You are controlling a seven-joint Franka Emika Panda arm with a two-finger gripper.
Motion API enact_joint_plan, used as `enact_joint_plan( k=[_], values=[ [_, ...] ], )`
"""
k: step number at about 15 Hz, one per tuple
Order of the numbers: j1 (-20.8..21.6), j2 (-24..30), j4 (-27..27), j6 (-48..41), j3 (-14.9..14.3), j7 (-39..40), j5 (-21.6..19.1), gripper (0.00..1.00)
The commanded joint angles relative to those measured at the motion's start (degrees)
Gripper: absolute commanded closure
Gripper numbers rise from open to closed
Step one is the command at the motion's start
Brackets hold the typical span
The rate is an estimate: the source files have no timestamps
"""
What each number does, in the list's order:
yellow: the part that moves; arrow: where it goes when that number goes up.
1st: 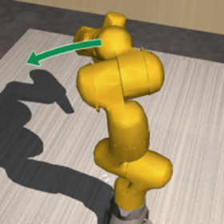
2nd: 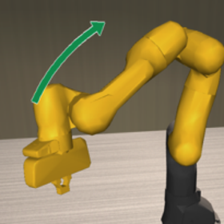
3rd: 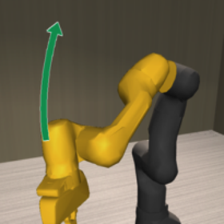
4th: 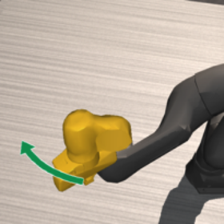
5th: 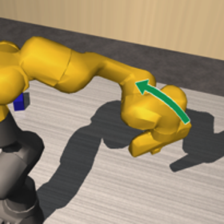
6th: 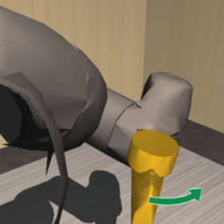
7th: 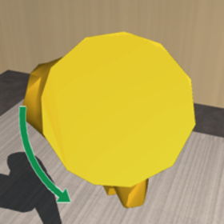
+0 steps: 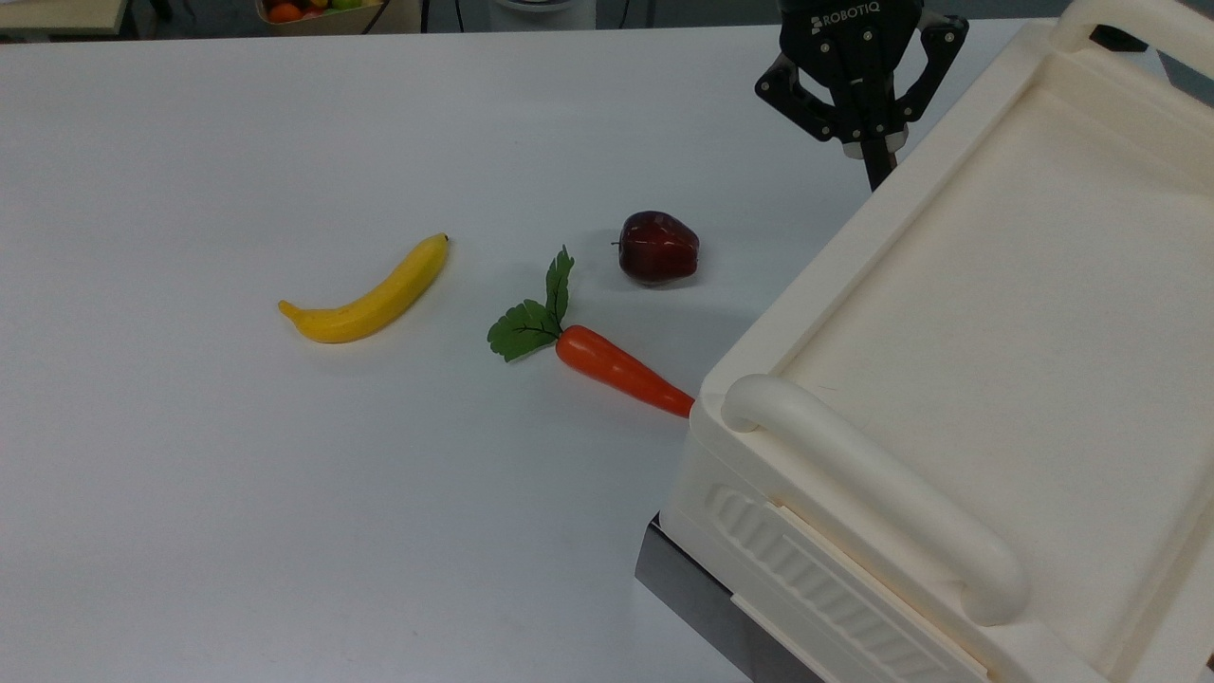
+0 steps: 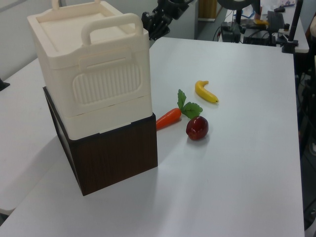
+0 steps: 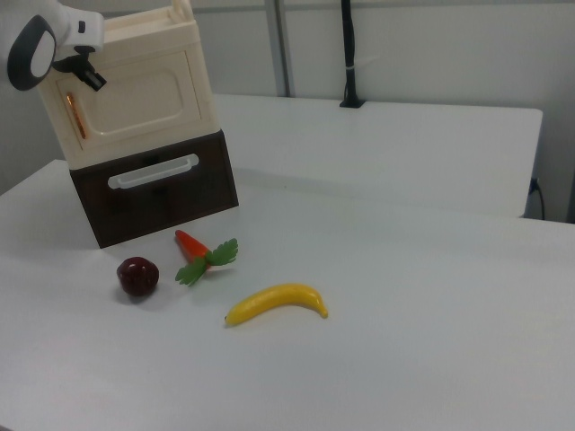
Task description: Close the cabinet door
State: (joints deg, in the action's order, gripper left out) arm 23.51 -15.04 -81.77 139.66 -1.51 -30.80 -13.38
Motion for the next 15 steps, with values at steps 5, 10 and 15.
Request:
enact_joint_plan(
  k=[5,10,15],
  values=[
    [-1.4,2.1,-3.4,-2.4,-1.2,4.8,2.1,1.00],
    [-7.7,4.6,-3.5,-19.9,-1.4,16.3,4.1,1.00],
    [-12.9,8.7,-6.4,-33.6,-1.4,26.6,13.5,1.00]
  ],
)
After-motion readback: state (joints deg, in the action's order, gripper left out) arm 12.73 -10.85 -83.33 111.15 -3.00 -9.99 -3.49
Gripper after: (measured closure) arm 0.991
